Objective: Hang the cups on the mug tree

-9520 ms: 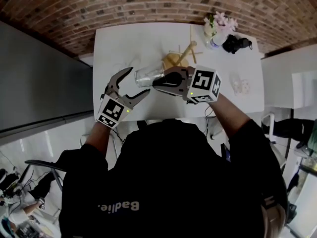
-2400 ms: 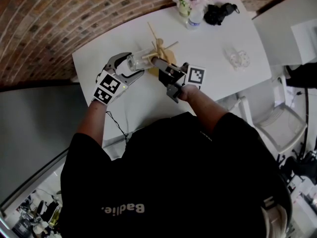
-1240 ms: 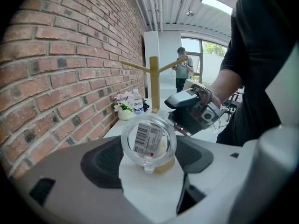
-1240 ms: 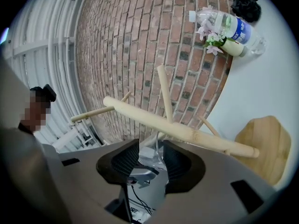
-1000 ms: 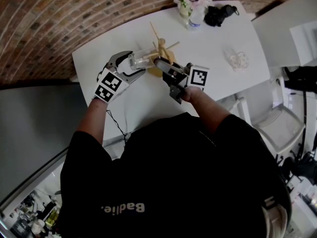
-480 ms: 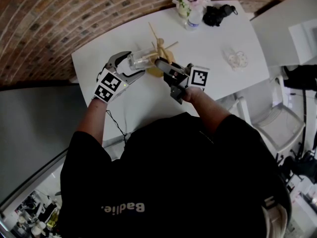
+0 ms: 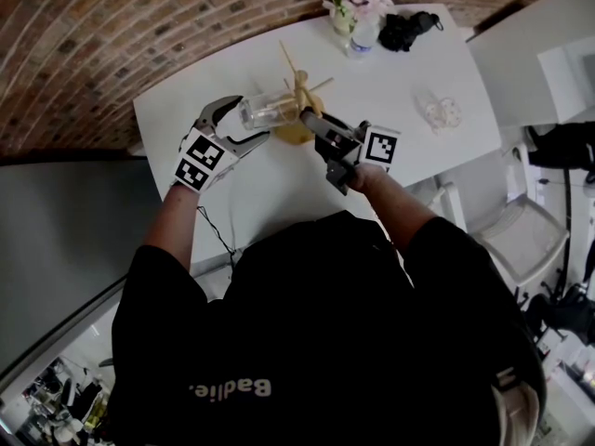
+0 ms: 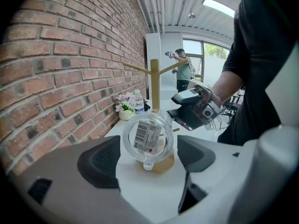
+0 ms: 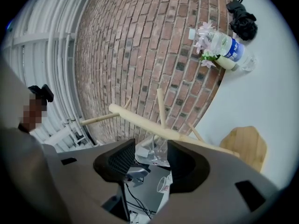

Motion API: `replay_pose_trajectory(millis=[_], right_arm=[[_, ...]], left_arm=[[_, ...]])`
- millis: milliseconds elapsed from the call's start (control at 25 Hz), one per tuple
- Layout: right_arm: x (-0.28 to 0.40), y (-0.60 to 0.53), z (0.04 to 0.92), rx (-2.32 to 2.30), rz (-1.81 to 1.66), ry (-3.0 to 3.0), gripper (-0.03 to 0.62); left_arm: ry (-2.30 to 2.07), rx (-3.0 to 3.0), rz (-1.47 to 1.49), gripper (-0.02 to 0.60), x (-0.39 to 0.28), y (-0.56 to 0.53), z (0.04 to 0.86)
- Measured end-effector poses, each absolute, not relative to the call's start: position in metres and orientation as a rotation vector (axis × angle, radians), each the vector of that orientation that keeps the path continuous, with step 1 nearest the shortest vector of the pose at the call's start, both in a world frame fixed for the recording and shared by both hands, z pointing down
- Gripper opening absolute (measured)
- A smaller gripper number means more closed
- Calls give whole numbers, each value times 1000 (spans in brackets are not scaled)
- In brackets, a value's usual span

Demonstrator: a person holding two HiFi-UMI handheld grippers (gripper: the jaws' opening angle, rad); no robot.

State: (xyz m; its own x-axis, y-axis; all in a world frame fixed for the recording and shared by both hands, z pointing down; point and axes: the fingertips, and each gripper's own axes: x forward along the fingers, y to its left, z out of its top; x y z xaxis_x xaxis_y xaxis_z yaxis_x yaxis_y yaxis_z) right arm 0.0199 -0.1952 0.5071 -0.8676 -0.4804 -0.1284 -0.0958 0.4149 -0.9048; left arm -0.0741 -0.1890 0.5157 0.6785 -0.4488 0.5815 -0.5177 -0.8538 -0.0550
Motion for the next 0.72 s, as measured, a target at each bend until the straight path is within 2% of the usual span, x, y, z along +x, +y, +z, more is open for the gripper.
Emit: replay_pose_trajectory(millis=[720], right_arm=[[55,-160,479,-549,-1388,2403,218]], left_arm=[[-997,2678,701,377,-109,-151,483]])
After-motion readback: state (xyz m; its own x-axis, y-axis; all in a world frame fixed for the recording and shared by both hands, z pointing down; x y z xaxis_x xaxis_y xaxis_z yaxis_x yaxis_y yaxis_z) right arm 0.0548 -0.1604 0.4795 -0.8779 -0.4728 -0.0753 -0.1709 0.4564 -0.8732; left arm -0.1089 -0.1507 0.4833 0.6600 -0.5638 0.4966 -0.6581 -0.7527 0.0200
